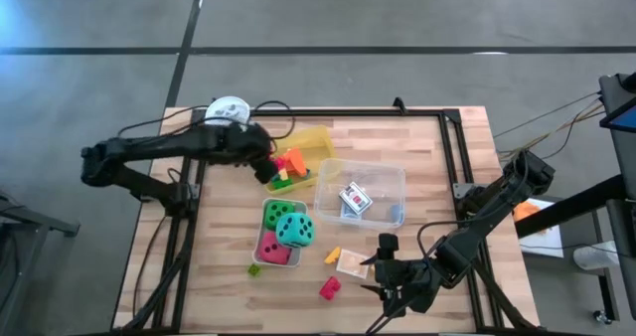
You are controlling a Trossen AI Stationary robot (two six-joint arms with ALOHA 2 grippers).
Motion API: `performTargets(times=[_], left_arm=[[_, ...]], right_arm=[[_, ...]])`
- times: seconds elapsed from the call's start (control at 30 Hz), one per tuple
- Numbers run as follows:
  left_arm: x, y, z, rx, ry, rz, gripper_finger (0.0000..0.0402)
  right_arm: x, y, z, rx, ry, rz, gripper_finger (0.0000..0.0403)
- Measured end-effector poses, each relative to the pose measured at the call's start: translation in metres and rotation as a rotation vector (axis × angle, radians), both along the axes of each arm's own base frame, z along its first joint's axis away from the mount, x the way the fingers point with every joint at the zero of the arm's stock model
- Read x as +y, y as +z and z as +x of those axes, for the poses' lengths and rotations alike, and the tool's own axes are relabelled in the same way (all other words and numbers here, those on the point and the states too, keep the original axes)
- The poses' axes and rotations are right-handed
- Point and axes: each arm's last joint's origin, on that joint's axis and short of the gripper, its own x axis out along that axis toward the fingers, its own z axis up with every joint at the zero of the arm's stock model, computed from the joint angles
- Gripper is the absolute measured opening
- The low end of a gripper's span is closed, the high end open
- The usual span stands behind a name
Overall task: Pick & Place Toys
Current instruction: Put the red game piece into the yellow bin
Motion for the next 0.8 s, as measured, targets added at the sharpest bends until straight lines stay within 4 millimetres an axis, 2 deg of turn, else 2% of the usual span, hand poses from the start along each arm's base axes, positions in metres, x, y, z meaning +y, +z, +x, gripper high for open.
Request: performTargets(times=[0.2,0.5,0.67,0.8], left_arm=[[0.022,-0.020,0.032,0.139,-0.007,-0.007,0.0079],[0.039,-0.023,0.074,0.214,-0.123,0.030,0.0079],[0.044,-0.038,0.085,0.264,-0.148,0.023,0.0079],[0.044,-0.058,0.083,0.327,-0.179,0.010,0.0079]], right_arm=[[0.000,0.000,0.000,0.001,0.000,0.000,0.0246],[0.000,0.000,0.000,0.001,0.000,0.000,0.0246],[0.000,0.000,0.000,0.001,0.000,0.000,0.0246],[0.000,0.000,0.000,0.001,0.000,0.000,0.0246]])
